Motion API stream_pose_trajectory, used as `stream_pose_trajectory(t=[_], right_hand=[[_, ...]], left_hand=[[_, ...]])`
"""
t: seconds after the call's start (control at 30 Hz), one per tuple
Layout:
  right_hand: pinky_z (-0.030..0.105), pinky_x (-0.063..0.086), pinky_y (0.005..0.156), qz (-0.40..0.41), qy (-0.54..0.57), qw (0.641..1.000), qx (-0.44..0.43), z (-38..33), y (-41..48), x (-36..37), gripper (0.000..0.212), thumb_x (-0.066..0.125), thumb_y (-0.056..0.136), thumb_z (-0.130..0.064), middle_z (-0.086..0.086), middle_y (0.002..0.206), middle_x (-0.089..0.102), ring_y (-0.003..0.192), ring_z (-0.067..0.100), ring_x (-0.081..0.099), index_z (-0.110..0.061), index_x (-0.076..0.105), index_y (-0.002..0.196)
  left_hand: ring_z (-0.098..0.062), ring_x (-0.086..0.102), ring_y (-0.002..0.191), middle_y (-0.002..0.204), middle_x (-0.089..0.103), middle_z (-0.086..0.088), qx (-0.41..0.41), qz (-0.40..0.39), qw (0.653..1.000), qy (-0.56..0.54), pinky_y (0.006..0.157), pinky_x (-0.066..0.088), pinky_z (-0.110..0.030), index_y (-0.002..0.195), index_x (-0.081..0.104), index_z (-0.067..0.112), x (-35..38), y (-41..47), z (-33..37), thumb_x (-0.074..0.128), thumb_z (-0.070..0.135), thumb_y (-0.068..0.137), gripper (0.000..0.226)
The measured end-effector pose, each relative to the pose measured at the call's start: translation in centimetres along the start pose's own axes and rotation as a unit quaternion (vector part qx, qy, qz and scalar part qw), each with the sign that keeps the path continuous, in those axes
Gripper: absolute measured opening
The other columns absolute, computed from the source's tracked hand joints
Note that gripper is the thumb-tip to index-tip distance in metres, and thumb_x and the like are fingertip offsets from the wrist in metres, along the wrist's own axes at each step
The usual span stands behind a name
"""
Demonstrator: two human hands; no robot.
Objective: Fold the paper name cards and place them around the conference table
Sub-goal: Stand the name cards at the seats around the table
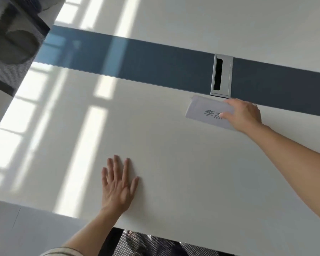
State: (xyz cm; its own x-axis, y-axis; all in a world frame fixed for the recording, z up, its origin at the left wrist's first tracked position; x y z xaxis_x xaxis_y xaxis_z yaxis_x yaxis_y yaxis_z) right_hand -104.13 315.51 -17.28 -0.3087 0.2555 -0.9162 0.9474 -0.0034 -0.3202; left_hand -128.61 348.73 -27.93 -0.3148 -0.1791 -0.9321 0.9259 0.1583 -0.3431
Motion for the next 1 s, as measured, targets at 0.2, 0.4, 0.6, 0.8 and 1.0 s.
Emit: stream_pose_trajectory(t=[0.2,0.4,0.6,0.8,1.0], right_hand=[[0.049,0.020,0.112,0.037,-0.079,0.993,-0.079,0.0,2.0,-0.2,0.061,0.067,0.084,-0.036,0.009,0.146,0.047,0.138,0.034,0.033,-0.024,0.045,0.141],[0.057,0.006,0.116,0.058,-0.147,0.986,-0.057,-0.7,-0.6,1.9,0.082,0.056,0.087,-0.045,0.013,0.163,0.008,0.149,0.036,0.000,-0.026,0.012,0.153],[0.056,0.004,0.117,0.062,-0.173,0.981,-0.056,-0.6,0.1,2.4,0.082,0.054,0.087,-0.043,0.014,0.162,0.010,0.149,0.036,0.003,-0.027,0.008,0.153],[0.055,0.007,0.117,0.051,-0.194,0.979,-0.045,-0.6,-0.1,2.3,0.085,0.054,0.088,-0.046,0.011,0.163,0.008,0.149,0.034,0.004,-0.030,0.003,0.153],[0.056,0.009,0.115,0.030,-0.198,0.979,-0.039,-1.0,-0.6,1.9,0.089,0.057,0.085,-0.044,0.013,0.162,0.009,0.149,0.035,0.005,-0.030,0.002,0.153]], left_hand=[[-0.029,-0.010,0.149,0.162,-0.002,-0.015,0.000,-0.005,1.000,0.001,0.119,-0.008,-0.045,0.153,0.009,0.021,0.2,-0.5,-1.0,0.016,0.064,0.091,0.076],[-0.033,-0.001,0.149,0.160,0.009,-0.018,-0.003,-0.013,1.000,-0.005,0.118,0.001,-0.048,0.152,0.019,0.019,0.0,-0.3,-0.8,0.013,0.064,0.091,0.077],[-0.034,0.001,0.148,0.160,0.012,-0.019,0.001,-0.013,1.000,-0.001,0.118,0.003,-0.049,0.152,0.022,0.018,0.1,-0.3,-1.0,0.013,0.064,0.091,0.077],[-0.033,0.001,0.149,0.161,0.009,-0.018,0.003,-0.007,1.000,0.001,0.118,0.001,-0.048,0.153,0.017,0.019,0.4,-0.3,-1.1,0.019,0.063,0.090,0.076],[-0.034,-0.002,0.149,0.161,0.005,-0.017,0.012,-0.023,1.000,0.003,0.118,-0.003,-0.047,0.153,0.013,0.021,0.0,-0.1,-1.2,0.022,0.062,0.092,0.075]])
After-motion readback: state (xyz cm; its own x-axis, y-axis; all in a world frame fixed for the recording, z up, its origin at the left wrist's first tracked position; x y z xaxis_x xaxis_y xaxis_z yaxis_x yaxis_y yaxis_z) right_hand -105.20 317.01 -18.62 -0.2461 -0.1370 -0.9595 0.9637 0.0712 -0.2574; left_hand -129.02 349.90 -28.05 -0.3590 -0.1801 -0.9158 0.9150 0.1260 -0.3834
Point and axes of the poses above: each hand's wrist, its own y-axis towards the middle knuckle, its own x-axis out of the palm, z = x × y, the point moved 1 cm from there along y, towards the middle knuckle
